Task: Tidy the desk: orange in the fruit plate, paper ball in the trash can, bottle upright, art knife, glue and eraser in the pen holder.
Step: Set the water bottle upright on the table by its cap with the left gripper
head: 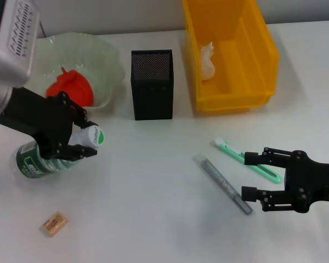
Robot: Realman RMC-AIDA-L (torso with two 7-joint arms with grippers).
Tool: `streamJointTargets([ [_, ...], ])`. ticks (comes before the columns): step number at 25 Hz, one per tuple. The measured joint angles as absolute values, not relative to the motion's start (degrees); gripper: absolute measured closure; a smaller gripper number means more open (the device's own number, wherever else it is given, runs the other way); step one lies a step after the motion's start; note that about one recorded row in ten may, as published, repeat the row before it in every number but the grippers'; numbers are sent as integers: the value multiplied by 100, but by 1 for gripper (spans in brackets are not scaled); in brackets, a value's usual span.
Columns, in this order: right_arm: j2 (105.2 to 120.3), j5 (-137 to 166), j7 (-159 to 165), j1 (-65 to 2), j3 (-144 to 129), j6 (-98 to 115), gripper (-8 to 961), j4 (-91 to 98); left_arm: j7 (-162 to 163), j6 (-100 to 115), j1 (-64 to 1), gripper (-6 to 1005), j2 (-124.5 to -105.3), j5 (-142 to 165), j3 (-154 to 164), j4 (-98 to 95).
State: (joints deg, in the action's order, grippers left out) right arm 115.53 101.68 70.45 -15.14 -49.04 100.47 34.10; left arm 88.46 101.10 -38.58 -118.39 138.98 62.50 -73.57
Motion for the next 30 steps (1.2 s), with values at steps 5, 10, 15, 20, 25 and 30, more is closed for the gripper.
streamJointTargets([
  [5,11533,10169,7043,-1553,-4904,10041,111,3410,8733,10130,-3734,528,-11837,13565,5808,-7386],
  [10,11506,10169,7041,-1590,-4904,10037,111,3410,8629,10076,-3610,524,-11833,13251,5543,-7375],
  [15,11491,10169,7043,-1613,-4897,10032,110,3410,8618,9995,-3512,520,-11832,12995,5509,-7386],
  [20,11488,10170,7043,-1630,-4895,9997,110,3410,8615,9896,-3480,516,-11834,12912,5411,-7382],
  [25,11487,10169,7043,-1630,-4895,9993,110,3410,8624,9827,-3400,512,-11837,12816,5226,-7346],
  [30,11480,10169,7049,-1634,-4895,9989,110,3410,8646,9791,-3338,508,-11837,12794,5207,-7359],
])
